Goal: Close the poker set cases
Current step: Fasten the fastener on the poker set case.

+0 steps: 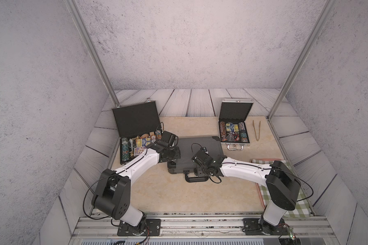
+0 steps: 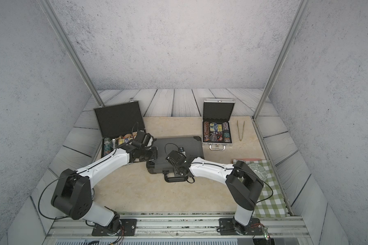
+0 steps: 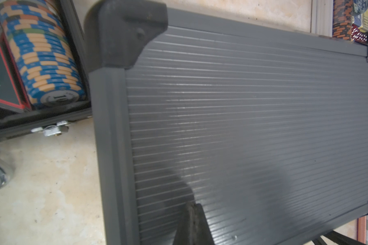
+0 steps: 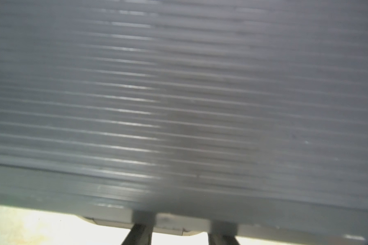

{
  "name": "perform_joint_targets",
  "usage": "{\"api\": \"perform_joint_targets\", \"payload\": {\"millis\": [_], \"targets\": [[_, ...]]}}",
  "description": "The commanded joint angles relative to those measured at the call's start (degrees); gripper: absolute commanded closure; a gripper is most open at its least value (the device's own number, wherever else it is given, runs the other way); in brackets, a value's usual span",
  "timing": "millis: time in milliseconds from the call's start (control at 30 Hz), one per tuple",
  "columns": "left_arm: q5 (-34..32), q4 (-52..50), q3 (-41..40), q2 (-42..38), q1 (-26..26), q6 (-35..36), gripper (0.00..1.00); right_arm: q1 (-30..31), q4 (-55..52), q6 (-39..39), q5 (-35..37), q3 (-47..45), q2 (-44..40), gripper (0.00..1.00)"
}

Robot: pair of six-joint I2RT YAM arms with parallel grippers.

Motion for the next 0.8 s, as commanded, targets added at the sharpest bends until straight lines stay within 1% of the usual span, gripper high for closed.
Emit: {"api": "perform_joint_targets", "payload": {"millis": [0, 133, 267, 567, 767], "targets": [[0.14, -4.41, -1.54, 0.36, 0.47, 0.28, 1.0, -3.11, 11.0, 0.23, 5.22, -0.49, 0.91, 0.61], [-0.1, -4.89, -1.46, -0.07, 0.47, 0.48, 1.0, -3.03, 12.57, 1.31, 2.01, -0.63, 0.2, 0.63], [-0.23, -5.2, -1.45, -0.1, 0.47, 0.76, 1.0, -3.08, 13.68, 1.41, 0.14, -2.32, -2.82, 0.61], [0.49, -5.16, 0.0, 0.97, 0.2, 1.38, 1.0, -3.71, 11.16, -3.98, -1.23, -5.43, -11.32, 0.59], [-0.14, -6.23, 1.38, 0.74, -0.19, 1.94, 1.0, -5.65, 10.71, -5.28, -3.9, -6.95, -13.63, 0.59]]}}
